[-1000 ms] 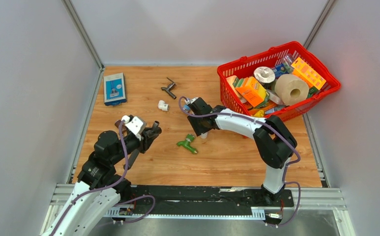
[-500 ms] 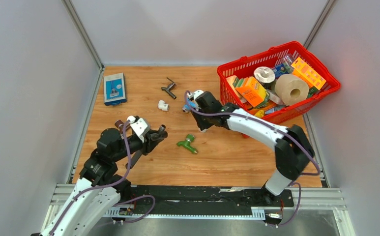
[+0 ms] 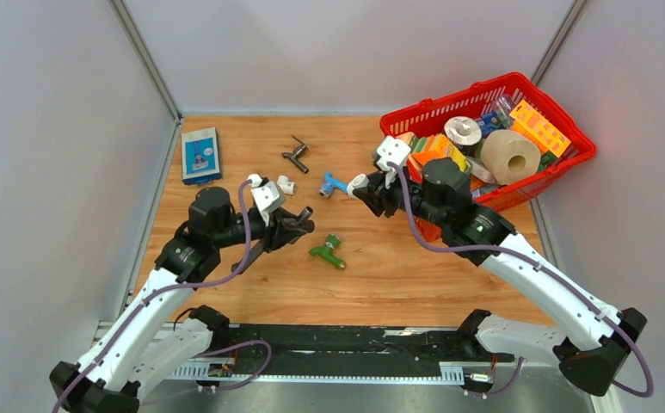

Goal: Install the water faucets

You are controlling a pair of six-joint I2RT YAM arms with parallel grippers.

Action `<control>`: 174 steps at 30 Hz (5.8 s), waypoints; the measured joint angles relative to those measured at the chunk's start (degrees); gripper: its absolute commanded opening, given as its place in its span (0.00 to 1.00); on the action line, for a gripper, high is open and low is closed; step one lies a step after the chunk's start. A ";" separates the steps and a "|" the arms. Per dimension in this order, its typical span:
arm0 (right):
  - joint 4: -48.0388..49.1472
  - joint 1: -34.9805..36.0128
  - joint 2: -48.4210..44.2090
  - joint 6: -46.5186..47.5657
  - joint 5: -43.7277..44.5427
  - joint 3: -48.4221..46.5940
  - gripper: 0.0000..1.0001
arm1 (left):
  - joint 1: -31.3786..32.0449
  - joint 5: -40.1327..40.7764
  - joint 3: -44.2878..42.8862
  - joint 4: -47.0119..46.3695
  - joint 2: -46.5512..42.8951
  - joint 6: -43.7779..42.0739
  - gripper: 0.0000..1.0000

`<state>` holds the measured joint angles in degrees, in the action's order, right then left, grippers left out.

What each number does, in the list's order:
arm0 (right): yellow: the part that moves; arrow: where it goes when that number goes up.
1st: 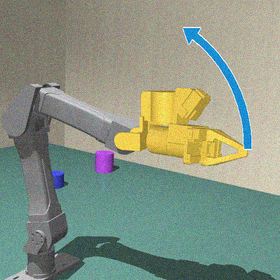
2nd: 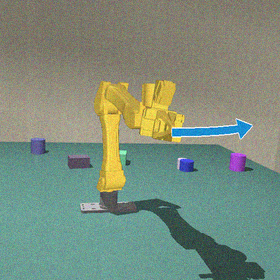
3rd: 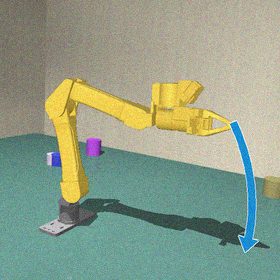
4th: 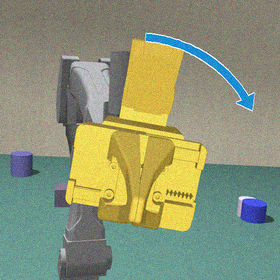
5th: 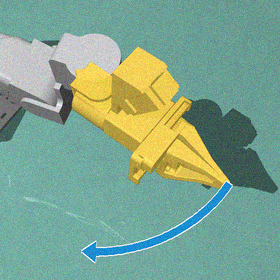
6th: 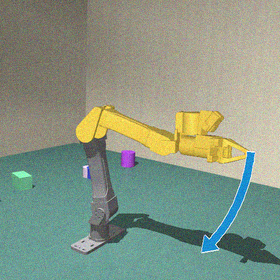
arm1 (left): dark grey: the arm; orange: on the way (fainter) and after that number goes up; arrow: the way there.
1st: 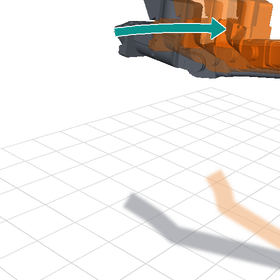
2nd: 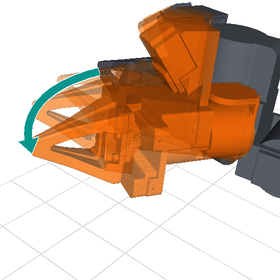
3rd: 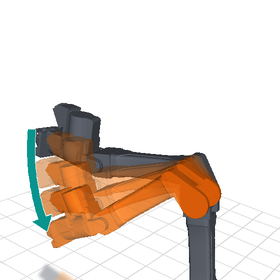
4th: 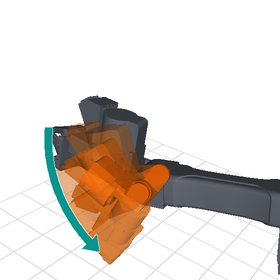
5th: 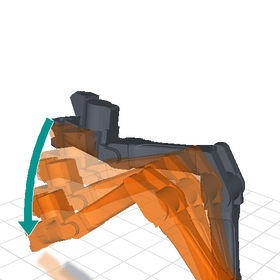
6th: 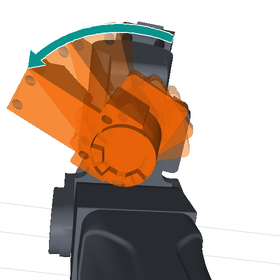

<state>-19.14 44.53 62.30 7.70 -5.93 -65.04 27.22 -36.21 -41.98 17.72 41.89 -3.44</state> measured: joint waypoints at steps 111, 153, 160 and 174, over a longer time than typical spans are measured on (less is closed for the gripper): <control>15.56 -3.63 9.38 -7.82 -38.86 0.50 0.00 | -0.57 -12.55 -4.17 -0.17 9.57 -10.08 0.00; 14.43 0.07 17.05 -54.97 -15.28 3.19 0.04 | 8.76 19.65 6.84 -2.45 0.74 -21.18 0.00; 12.63 0.22 17.57 -56.48 -13.97 3.19 0.06 | 10.88 23.45 6.84 -1.88 1.88 -24.06 0.00; 12.48 0.90 17.97 -57.55 -14.80 3.13 0.52 | 11.41 24.83 7.45 -2.56 0.79 -24.55 0.00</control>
<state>-6.66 45.43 80.27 -49.84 -20.73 -61.91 38.63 -11.38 -34.52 15.16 42.68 -27.99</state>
